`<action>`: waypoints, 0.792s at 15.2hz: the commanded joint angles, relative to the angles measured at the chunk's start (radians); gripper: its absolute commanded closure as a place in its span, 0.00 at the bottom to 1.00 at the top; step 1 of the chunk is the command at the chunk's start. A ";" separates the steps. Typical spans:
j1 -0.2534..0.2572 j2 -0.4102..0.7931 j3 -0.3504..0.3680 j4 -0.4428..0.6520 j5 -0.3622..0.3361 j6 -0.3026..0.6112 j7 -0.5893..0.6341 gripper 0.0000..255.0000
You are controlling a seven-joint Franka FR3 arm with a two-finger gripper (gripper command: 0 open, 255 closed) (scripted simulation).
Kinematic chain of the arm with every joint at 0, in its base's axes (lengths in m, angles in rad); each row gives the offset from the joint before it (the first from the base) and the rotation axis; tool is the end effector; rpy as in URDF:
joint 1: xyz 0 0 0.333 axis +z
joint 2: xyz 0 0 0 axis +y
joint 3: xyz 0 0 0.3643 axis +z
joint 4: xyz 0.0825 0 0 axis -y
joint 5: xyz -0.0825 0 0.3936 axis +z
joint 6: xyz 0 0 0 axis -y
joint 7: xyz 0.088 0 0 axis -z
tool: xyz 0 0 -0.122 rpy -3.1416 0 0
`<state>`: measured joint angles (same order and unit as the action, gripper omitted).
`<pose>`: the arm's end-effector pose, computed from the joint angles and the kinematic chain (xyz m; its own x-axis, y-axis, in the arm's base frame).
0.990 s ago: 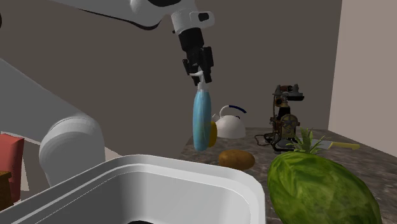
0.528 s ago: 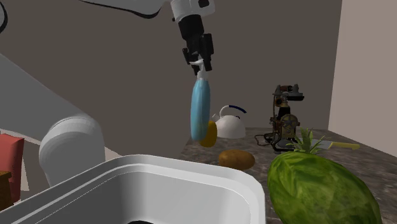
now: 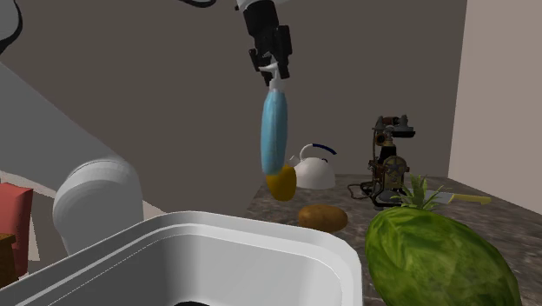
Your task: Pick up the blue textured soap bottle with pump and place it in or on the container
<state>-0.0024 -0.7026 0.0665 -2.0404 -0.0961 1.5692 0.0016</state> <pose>0.3048 0.0204 0.7373 0.9720 0.0551 0.2283 0.0243 -0.9905 0.1357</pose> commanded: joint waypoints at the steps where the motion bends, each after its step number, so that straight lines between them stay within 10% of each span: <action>1: -0.001 0.012 0.000 0.040 -0.001 -0.027 -0.004 1.00; 12: -0.008 0.098 0.004 0.255 -0.004 -0.156 -0.017 1.00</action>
<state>-0.0096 -0.6112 0.0716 -1.8006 -0.0992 1.4217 -0.0129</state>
